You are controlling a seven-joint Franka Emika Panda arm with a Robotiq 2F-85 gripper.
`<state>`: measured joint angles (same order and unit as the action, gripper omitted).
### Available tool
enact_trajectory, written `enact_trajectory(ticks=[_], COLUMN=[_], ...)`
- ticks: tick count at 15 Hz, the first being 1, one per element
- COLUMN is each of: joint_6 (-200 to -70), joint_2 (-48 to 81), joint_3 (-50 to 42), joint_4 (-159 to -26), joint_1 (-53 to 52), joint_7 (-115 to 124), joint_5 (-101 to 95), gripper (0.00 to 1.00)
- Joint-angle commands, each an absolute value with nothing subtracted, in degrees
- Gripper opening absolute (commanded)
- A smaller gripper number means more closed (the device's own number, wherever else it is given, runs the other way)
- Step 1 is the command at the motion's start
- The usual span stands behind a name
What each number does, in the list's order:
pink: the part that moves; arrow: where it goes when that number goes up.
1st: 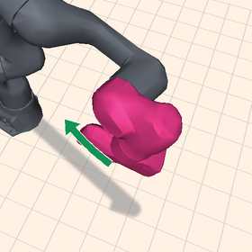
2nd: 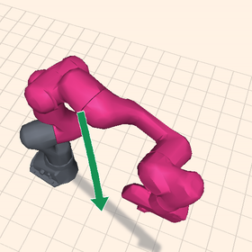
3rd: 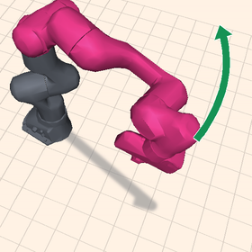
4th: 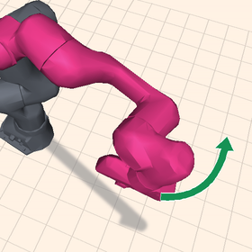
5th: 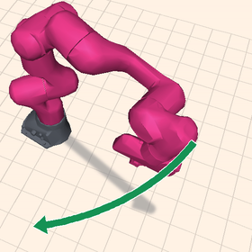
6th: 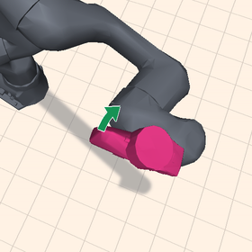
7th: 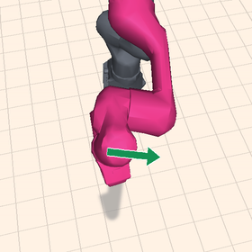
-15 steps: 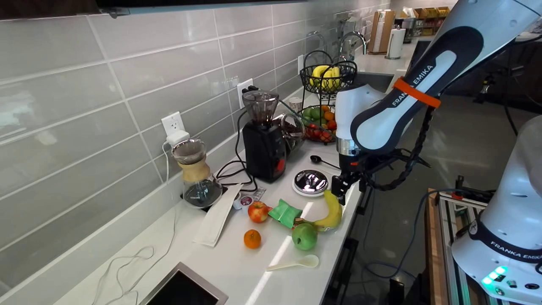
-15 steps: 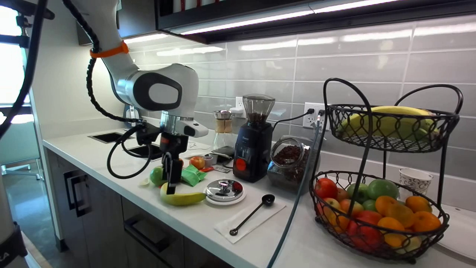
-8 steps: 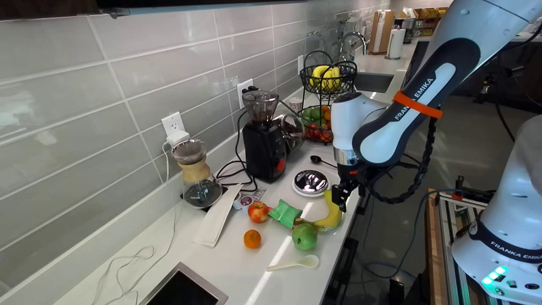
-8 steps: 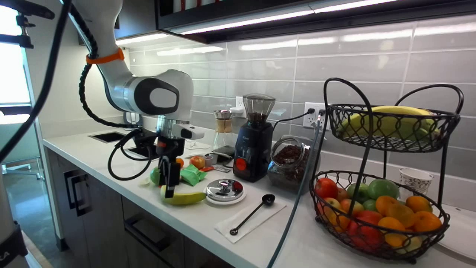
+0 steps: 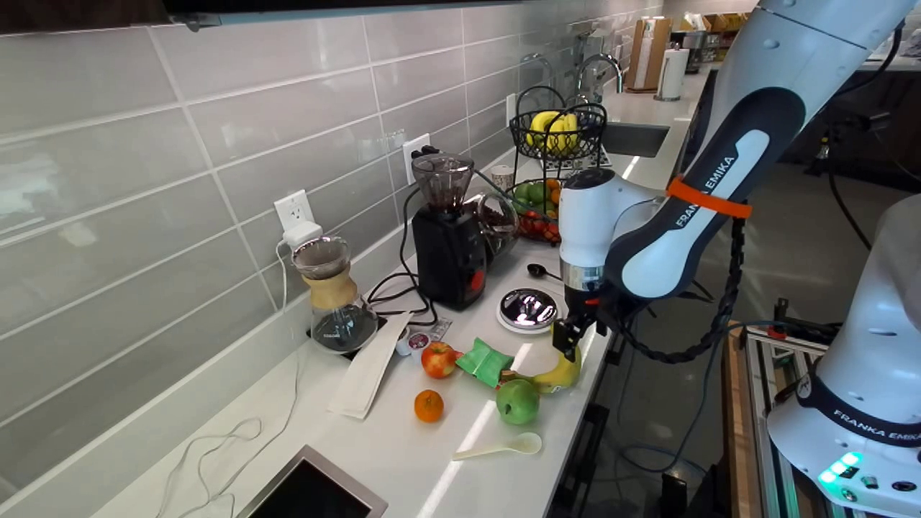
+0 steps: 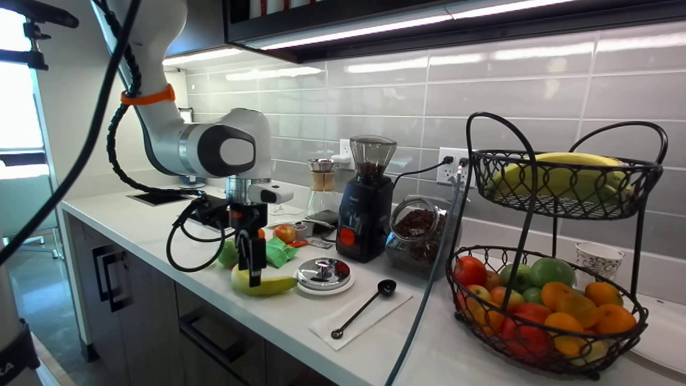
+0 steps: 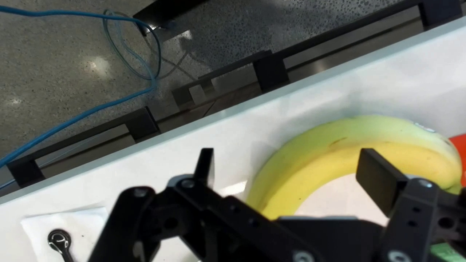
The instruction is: Put the banana, on the counter, next to the other bananas
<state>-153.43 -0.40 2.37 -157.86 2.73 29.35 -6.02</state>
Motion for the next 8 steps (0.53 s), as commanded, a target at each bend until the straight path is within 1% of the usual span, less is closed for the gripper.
enact_trajectory(ticks=[1, 7, 8], joint_6=[-158.48, -166.2, -167.03], joint_2=[2.59, 6.41, 7.06], joint_3=[1.32, -1.65, -2.28], joint_4=[-157.83, -157.85, -157.85], joint_1=[1.78, -0.19, -0.64], joint_7=[33.57, 39.05, 39.06], joint_5=[-9.46, -12.92, -12.64], gripper=[1.0, 1.0, 0.75])
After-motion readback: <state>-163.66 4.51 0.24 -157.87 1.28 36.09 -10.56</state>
